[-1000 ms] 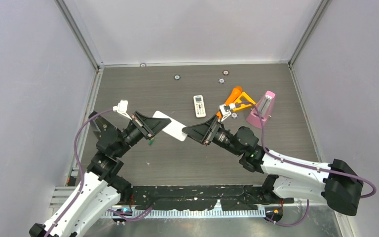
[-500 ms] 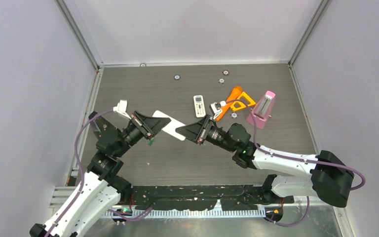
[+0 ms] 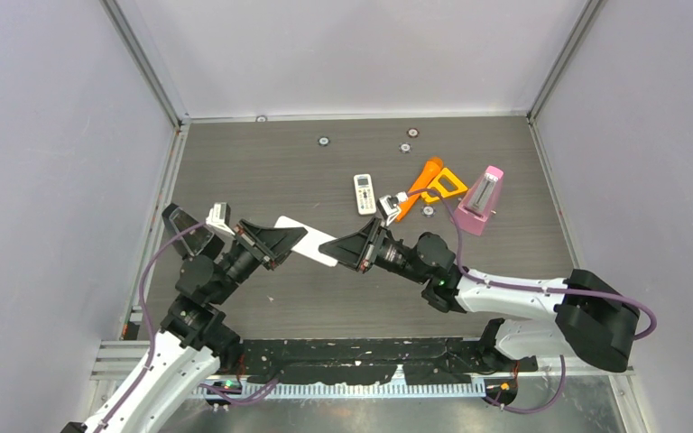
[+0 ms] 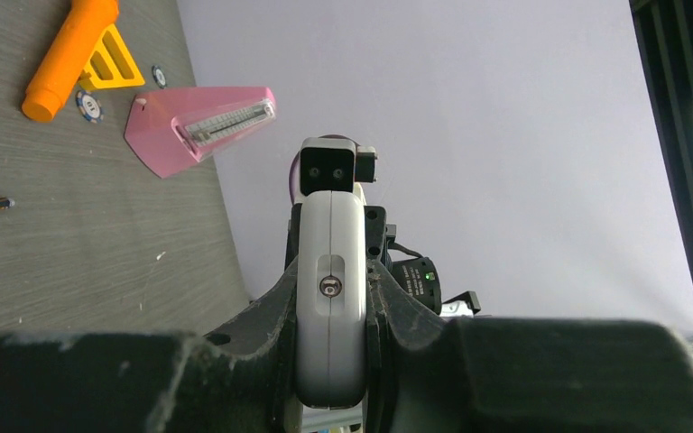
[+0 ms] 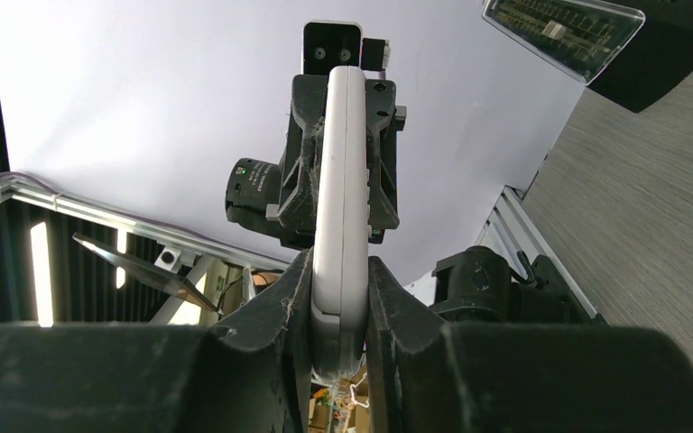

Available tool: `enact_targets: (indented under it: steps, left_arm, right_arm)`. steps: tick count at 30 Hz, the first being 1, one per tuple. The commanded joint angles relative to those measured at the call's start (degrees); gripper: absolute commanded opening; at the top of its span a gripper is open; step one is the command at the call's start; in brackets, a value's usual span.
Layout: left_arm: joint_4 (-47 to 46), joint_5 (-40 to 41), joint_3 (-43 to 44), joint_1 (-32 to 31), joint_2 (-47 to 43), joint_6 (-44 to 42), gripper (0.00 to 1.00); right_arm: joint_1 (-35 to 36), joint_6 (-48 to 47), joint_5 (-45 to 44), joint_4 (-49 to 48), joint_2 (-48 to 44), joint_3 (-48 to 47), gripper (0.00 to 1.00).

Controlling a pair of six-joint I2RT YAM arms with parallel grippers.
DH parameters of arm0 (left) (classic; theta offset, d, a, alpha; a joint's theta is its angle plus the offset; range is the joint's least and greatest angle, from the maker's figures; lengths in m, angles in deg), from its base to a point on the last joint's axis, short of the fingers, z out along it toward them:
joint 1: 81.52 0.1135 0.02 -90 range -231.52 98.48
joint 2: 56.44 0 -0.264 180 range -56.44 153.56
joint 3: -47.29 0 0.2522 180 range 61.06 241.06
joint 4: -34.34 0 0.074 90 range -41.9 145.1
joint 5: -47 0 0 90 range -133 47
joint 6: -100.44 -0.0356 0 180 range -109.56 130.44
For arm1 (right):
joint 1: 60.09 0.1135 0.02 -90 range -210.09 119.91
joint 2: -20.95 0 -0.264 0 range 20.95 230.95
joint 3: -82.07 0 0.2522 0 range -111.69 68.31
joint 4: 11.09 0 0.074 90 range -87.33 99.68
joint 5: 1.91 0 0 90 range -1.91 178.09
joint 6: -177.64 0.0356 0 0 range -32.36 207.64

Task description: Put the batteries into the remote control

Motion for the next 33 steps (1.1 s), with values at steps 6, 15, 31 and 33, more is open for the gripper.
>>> enact_targets:
  steps: [6, 15, 31, 33]
  left_arm:
    - [-2.0, 13.1, 0.6, 2.1, -2.2, 0.4, 0.00]
    - [-3.3, 11.9, 0.0, 2.1, -1.4, 1.0, 0.00]
    - [-2.6, 4.7, 0.9, 2.1, 1.3, -1.3, 0.00]
    - [-2.7, 3.9, 0.9, 2.1, 1.4, -1.5, 0.00]
  right_arm:
    - [-1.1, 0.9, -0.9, -5.6, -0.3, 0.5, 0.19]
    - [-1.3, 1.2, -1.2, -1.8, -1.0, -0.4, 0.44]
    - [-3.3, -5.9, -0.7, 11.6, -3.2, -6.2, 0.62]
    - [-3.9, -6.9, -1.0, 12.0, -3.0, -7.5, 0.62]
